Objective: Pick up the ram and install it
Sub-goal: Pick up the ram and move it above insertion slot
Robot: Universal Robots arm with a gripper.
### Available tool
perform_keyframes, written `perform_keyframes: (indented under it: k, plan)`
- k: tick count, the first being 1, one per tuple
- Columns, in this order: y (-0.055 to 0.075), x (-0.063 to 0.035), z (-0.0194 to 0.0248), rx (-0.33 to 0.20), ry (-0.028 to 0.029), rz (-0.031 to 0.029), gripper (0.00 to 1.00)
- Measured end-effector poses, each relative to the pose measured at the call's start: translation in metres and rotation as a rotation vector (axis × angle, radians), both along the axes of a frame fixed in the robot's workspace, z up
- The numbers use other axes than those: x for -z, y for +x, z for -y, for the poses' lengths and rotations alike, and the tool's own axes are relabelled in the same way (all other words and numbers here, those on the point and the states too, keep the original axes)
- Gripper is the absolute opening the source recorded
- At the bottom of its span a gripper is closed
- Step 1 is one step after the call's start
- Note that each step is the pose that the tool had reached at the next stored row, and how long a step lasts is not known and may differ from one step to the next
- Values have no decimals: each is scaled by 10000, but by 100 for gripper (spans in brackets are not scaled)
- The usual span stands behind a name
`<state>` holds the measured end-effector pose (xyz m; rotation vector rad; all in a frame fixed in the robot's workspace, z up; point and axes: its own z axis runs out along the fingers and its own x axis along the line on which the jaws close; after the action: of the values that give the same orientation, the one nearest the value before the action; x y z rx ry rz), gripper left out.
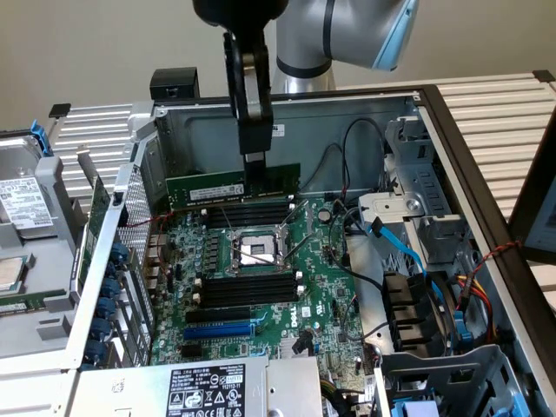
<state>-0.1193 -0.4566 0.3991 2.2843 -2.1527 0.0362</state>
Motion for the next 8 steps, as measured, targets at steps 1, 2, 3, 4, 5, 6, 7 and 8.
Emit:
perform_keyframes:
  k: [1, 2, 3, 4, 5, 6, 7, 8]
  plan:
    - [14, 15, -21, 0, 3, -1, 12]
    - [20, 28, -40, 3, 6, -1, 12]
    - [23, 37, -55, 5, 6, -2, 12]
    - [24, 44, -64, 18, 7, -1, 12]
    - [27, 47, -71, 39, 7, 0, 12]
    - [31, 48, -75, 69, 7, 5, 12]
    - [35, 48, -80, 104, 7, 16, 12]
    - [39, 48, -84, 131, 6, 31, 12]
